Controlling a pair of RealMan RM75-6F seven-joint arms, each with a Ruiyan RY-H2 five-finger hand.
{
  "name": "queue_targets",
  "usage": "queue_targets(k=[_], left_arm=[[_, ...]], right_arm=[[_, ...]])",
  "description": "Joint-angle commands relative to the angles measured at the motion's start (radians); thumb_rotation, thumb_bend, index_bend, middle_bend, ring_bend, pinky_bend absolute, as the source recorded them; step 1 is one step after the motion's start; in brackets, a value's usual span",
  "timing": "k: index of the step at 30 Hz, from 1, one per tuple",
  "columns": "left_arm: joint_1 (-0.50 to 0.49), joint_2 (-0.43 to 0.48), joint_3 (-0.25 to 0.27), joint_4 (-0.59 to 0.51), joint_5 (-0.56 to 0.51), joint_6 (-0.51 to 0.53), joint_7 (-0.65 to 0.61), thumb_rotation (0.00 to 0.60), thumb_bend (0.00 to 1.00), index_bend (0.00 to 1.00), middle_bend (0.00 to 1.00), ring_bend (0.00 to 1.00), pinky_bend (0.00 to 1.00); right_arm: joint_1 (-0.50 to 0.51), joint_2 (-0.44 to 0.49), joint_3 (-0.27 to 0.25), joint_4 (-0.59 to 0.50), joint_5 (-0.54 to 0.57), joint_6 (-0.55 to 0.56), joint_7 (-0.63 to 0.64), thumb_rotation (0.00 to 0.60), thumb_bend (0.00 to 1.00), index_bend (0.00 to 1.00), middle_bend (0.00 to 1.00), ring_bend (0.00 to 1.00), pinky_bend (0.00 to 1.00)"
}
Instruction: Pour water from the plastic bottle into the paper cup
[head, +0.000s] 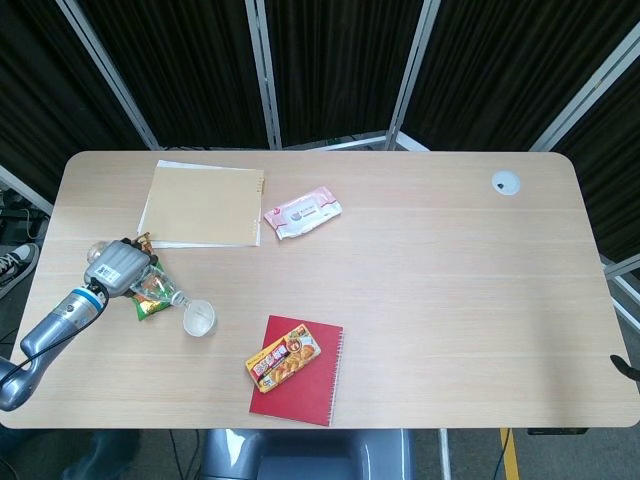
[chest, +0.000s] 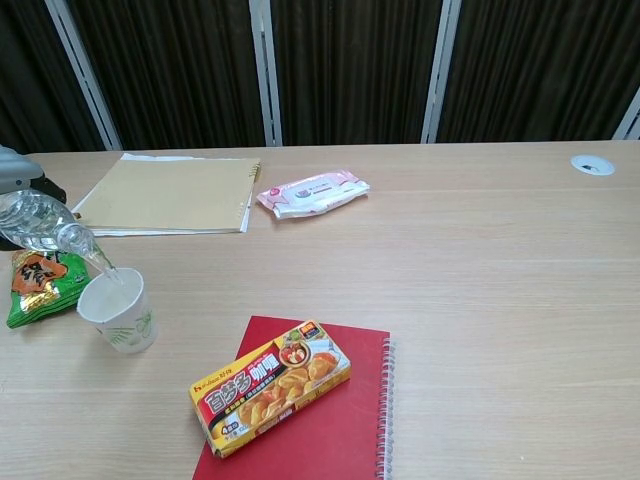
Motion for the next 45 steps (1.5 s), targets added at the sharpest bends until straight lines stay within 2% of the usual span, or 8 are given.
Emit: queue_targets(k=[1, 13, 21, 27, 33, 37, 42, 45], left_arm=[[-0.001, 0.0, -0.001, -0.005, 0.0, 0.001, 0.008, 0.6, 0.45, 0.55, 0.48, 0.37, 0.37], [0.009, -0.011, 0.009, 0.024, 0.023, 0.039, -0.036, 0.6, 0.45, 0.55, 0.48, 0.37, 0.37], [0.02, -0.027, 0.033, 0.079, 0.073, 0.099, -0.24, 0.6, 0.45, 0.55, 0.48, 0.37, 0.37], [0.022, -0.01, 0.035, 0.051, 0.069, 0.106, -0.364, 0.6, 0.45, 0.56, 0.48, 0.37, 0.37], [0.003, 0.036, 0.004, -0.042, 0.041, 0.101, -0.596, 0.6, 0.44, 0.57, 0.48, 0.37, 0.37], [-0.008, 0.049, -0.037, -0.105, 0.012, 0.115, -0.736, 0.6, 0.42, 0.59, 0.49, 0.37, 0.37], [-0.018, 0.019, -0.102, -0.173, -0.038, 0.131, -0.895, 0.6, 0.41, 0.59, 0.49, 0.37, 0.37], [-0.03, -0.019, -0.139, -0.199, -0.062, 0.136, -0.936, 0.6, 0.4, 0.59, 0.49, 0.37, 0.37]], right_arm=[[0.0, 0.001, 0.0, -0.001, 0.0, 0.0, 0.001, 0.6, 0.0, 0.0, 0.0, 0.0, 0.0], [-0.001, 0.002, 0.0, 0.001, 0.001, 0.0, 0.004, 0.6, 0.0, 0.0, 0.0, 0.0, 0.0], [0.0, -0.001, -0.001, -0.003, 0.0, -0.001, -0.006, 0.6, 0.0, 0.0, 0.0, 0.0, 0.0], [0.0, -0.001, -0.001, -0.005, 0.003, -0.003, -0.008, 0.6, 0.0, 0.0, 0.0, 0.0, 0.0], [0.002, -0.003, -0.002, -0.006, 0.002, -0.006, -0.012, 0.6, 0.0, 0.0, 0.0, 0.0, 0.0], [0.003, -0.004, -0.003, -0.006, 0.001, -0.008, -0.016, 0.6, 0.0, 0.0, 0.0, 0.0, 0.0], [0.006, -0.006, -0.005, -0.007, 0.002, -0.015, -0.018, 0.6, 0.0, 0.0, 0.0, 0.0, 0.0], [0.008, -0.008, -0.005, -0.006, 0.002, -0.018, -0.021, 0.6, 0.0, 0.0, 0.0, 0.0, 0.0]])
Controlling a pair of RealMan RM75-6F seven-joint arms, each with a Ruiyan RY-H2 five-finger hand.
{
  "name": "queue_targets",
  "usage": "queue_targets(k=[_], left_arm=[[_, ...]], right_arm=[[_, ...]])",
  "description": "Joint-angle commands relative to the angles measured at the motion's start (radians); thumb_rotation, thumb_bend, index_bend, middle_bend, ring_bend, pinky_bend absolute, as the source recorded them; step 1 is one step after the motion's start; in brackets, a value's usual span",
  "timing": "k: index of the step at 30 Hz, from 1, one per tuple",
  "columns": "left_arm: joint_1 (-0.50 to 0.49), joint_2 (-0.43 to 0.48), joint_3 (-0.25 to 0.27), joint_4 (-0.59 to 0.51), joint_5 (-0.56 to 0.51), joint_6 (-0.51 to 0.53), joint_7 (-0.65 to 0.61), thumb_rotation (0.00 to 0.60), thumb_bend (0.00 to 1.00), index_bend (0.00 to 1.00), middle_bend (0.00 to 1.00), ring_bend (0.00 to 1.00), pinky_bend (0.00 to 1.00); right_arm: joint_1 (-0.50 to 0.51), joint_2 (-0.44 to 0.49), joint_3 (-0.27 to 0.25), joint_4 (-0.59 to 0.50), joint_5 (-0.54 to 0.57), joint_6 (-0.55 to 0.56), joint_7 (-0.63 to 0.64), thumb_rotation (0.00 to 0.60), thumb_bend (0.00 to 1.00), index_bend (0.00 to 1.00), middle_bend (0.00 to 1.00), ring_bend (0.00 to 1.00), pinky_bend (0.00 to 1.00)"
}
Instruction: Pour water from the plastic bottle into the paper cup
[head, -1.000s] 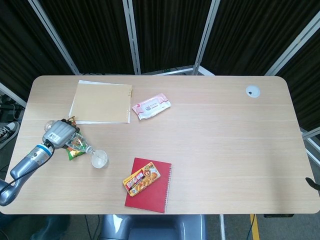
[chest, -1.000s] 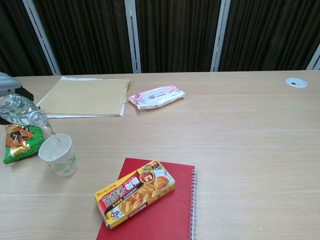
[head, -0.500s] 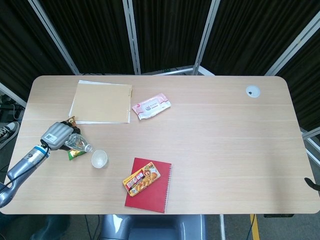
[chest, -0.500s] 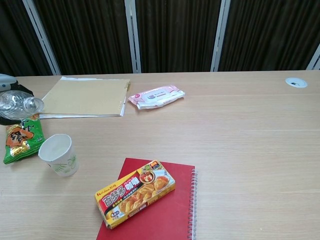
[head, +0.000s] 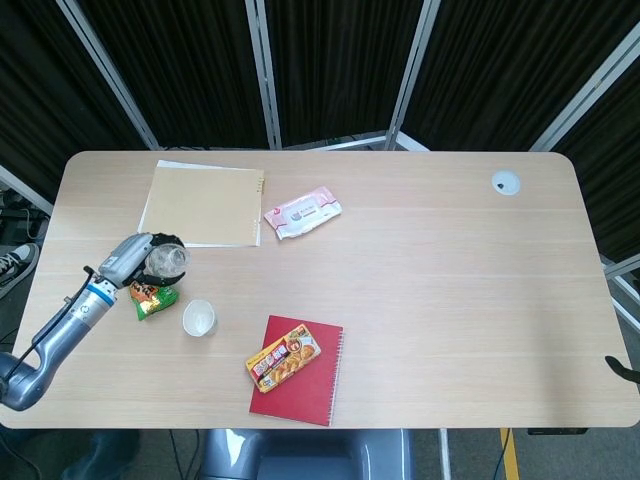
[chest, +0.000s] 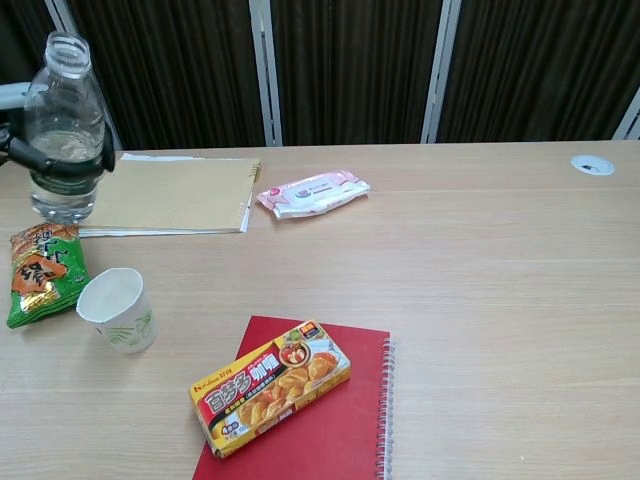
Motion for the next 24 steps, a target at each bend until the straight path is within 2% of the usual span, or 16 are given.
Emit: queue_targets(k=[1, 6, 10, 16, 24], left_arm=[[-0.017, -0.046, -0.056, -0.047, -0.041, 0.014, -0.055, 0.6, 0.4, 0.59, 0.49, 0.37, 0.37], [-0.035, -0.159, -0.115, -0.082, -0.104, 0.013, -0.03, 0.6, 0.38, 0.61, 0.5, 0.38, 0.37], [-0.05, -0.248, -0.134, -0.088, -0.143, -0.013, 0.002, 0.6, 0.36, 0.62, 0.51, 0.39, 0.37], [-0.07, -0.377, -0.141, -0.019, -0.158, -0.045, 0.01, 0.6, 0.33, 0.62, 0.51, 0.39, 0.37], [-0.087, -0.463, -0.154, 0.073, -0.168, -0.081, -0.004, 0.6, 0.32, 0.61, 0.51, 0.39, 0.37]], right_arm=[[0.002, -0.001, 0.0, 0.001, 0.001, -0.003, -0.001, 0.6, 0.0, 0.0, 0.0, 0.0, 0.0], [0.008, -0.005, 0.0, 0.01, 0.014, -0.023, 0.001, 0.6, 0.0, 0.0, 0.0, 0.0, 0.0], [0.008, -0.004, 0.0, 0.013, 0.015, -0.026, 0.008, 0.6, 0.0, 0.0, 0.0, 0.0, 0.0], [0.004, 0.001, -0.003, 0.008, 0.003, -0.014, 0.015, 0.6, 0.0, 0.0, 0.0, 0.0, 0.0], [0.001, 0.005, -0.002, 0.013, 0.014, -0.022, 0.03, 0.6, 0.0, 0.0, 0.0, 0.0, 0.0]])
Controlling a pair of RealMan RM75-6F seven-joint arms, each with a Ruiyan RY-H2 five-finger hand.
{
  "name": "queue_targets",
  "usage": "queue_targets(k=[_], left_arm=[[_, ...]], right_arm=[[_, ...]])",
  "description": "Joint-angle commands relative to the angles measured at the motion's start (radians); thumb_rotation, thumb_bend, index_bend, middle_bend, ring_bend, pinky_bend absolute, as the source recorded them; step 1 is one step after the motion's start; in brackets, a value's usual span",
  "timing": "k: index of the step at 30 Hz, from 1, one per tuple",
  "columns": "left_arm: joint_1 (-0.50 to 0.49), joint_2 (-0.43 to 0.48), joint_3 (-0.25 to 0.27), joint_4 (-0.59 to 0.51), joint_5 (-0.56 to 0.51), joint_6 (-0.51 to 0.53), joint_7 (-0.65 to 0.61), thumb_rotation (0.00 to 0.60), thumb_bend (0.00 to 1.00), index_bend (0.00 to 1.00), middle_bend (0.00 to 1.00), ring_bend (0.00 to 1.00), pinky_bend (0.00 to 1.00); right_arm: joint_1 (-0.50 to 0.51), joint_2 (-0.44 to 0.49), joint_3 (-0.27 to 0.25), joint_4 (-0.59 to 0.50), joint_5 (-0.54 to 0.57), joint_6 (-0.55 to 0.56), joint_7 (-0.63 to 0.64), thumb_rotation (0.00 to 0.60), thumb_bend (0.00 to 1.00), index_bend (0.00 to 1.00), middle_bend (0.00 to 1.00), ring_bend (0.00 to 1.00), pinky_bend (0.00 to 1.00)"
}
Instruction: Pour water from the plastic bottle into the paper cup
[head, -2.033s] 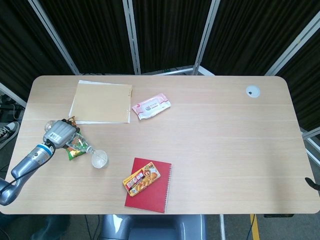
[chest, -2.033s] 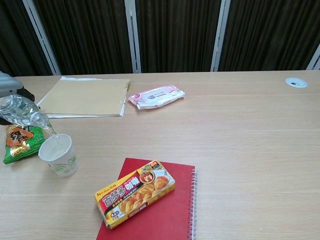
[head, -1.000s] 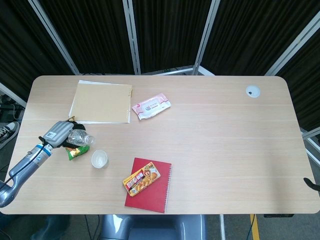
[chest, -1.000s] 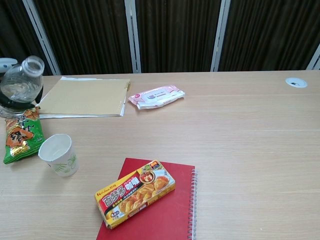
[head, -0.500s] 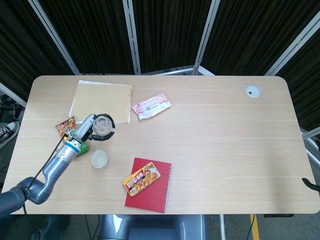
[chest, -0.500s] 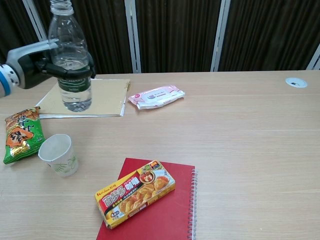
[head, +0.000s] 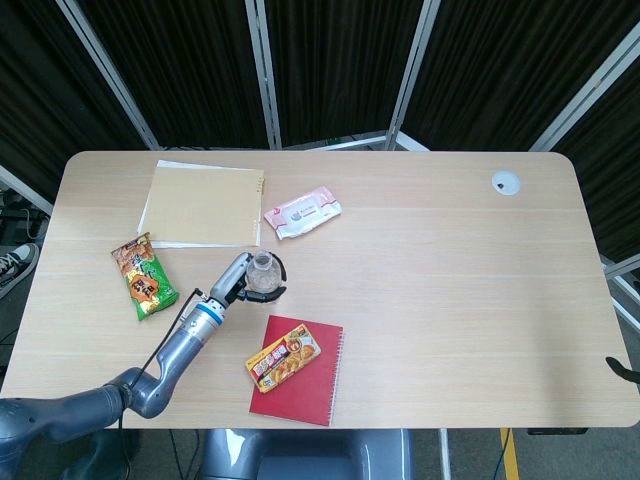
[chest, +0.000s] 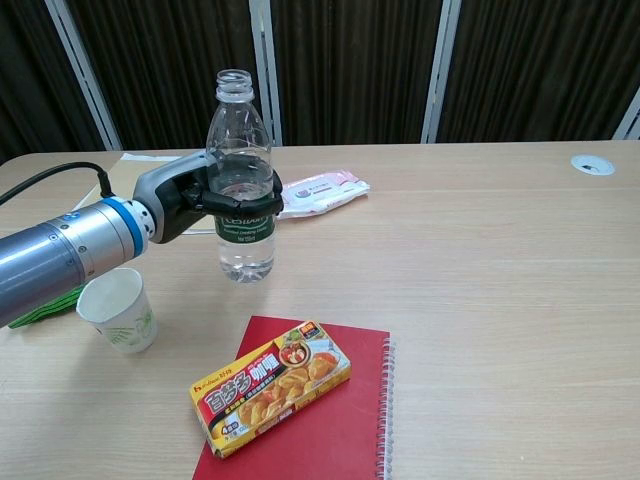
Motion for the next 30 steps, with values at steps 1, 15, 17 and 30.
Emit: queue_targets(k=[1, 15, 17, 30], left_arm=[[-0.008, -0.036, -0.003, 0.047, 0.004, -0.007, -0.001, 0.6, 0.32, 0.61, 0.51, 0.39, 0.37], [0.013, -0.181, 0.025, 0.238, 0.039, 0.012, -0.072, 0.6, 0.28, 0.59, 0.51, 0.39, 0.37], [0.013, -0.205, 0.025, 0.276, 0.046, 0.017, -0.097, 0.6, 0.28, 0.59, 0.51, 0.39, 0.37], [0.009, -0.281, 0.037, 0.396, 0.088, 0.038, -0.169, 0.6, 0.04, 0.43, 0.36, 0.29, 0.35]], right_arm=[[0.0, 0.001, 0.0, 0.003, 0.003, -0.004, 0.006, 0.6, 0.0, 0.0, 0.0, 0.0, 0.0], [0.011, -0.004, 0.001, 0.013, 0.01, -0.026, 0.006, 0.6, 0.0, 0.0, 0.0, 0.0, 0.0], [0.012, -0.005, 0.001, 0.015, 0.012, -0.03, 0.006, 0.6, 0.0, 0.0, 0.0, 0.0, 0.0], [0.018, -0.006, -0.001, 0.016, 0.023, -0.048, 0.002, 0.6, 0.0, 0.0, 0.0, 0.0, 0.0]])
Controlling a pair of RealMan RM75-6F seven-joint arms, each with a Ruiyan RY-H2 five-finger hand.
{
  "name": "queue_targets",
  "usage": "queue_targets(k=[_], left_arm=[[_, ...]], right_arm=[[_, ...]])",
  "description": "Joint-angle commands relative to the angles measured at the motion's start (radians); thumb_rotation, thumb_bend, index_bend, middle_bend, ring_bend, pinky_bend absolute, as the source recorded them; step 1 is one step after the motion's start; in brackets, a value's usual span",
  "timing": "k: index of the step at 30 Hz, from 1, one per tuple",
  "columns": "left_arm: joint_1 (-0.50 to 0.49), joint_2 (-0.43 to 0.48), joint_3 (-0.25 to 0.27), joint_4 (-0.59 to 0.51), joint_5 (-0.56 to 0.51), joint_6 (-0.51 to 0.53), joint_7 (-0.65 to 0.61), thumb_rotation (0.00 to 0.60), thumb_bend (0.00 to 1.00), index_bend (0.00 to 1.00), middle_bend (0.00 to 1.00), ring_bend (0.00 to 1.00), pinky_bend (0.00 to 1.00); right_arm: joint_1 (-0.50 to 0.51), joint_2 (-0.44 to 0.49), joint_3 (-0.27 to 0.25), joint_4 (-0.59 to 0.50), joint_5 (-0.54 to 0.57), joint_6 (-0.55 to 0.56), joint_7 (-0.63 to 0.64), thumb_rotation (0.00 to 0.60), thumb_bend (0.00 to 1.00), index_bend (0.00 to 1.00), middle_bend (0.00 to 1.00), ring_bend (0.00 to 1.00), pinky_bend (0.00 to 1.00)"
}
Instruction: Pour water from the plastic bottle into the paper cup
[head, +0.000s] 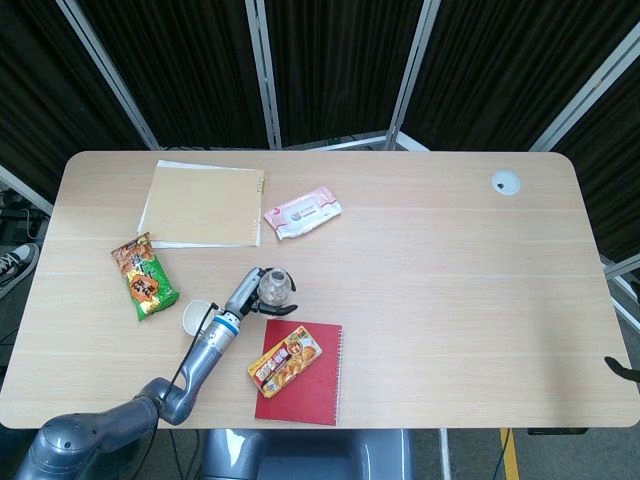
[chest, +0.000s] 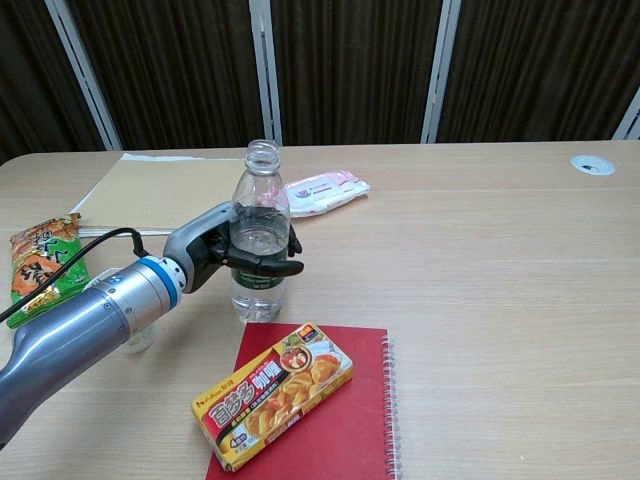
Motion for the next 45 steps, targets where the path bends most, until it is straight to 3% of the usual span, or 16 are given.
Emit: queue_targets(k=[1, 9, 15, 31, 36, 40, 45], left_arm=[[0.004, -0.007, 0.009, 0.014, 0.016, 0.02, -0.012, 0.6, 0.04, 0.42, 0.33, 0.27, 0.34], [0.018, 0.003, 0.024, 0.001, 0.042, 0.059, -0.025, 0.6, 0.02, 0.25, 0.19, 0.16, 0.24], [0.039, 0.037, 0.028, -0.042, 0.051, 0.097, -0.023, 0.6, 0.02, 0.2, 0.13, 0.11, 0.19], [0.117, 0.355, 0.05, -0.416, 0.08, 0.188, 0.085, 0.6, 0.02, 0.15, 0.07, 0.07, 0.15], [0.154, 0.502, 0.073, -0.555, 0.103, 0.231, 0.161, 0.578, 0.02, 0.02, 0.0, 0.01, 0.1], [0.19, 0.629, 0.09, -0.626, 0.115, 0.272, 0.287, 0.567, 0.0, 0.0, 0.0, 0.0, 0.04], [0.314, 0.793, 0.093, -0.75, 0.098, 0.447, 0.568, 0.568, 0.0, 0.0, 0.0, 0.0, 0.0]], right_arm=[[0.001, 0.0, 0.001, 0.001, 0.002, -0.002, 0.001, 0.6, 0.0, 0.0, 0.0, 0.0, 0.0], [0.0, 0.001, 0.0, -0.001, -0.002, 0.002, -0.001, 0.6, 0.0, 0.0, 0.0, 0.0, 0.0], [-0.003, 0.003, -0.003, -0.007, -0.009, 0.01, -0.001, 0.6, 0.0, 0.0, 0.0, 0.0, 0.0], [-0.014, 0.018, -0.011, -0.037, -0.05, 0.049, 0.01, 0.6, 0.0, 0.0, 0.0, 0.0, 0.0], [-0.02, 0.024, -0.015, -0.038, -0.063, 0.059, 0.027, 0.6, 0.0, 0.0, 0.0, 0.0, 0.0], [-0.027, 0.033, -0.017, -0.04, -0.073, 0.072, 0.049, 0.6, 0.0, 0.0, 0.0, 0.0, 0.0], [-0.039, 0.05, -0.022, -0.045, -0.097, 0.096, 0.096, 0.6, 0.0, 0.0, 0.0, 0.0, 0.0]])
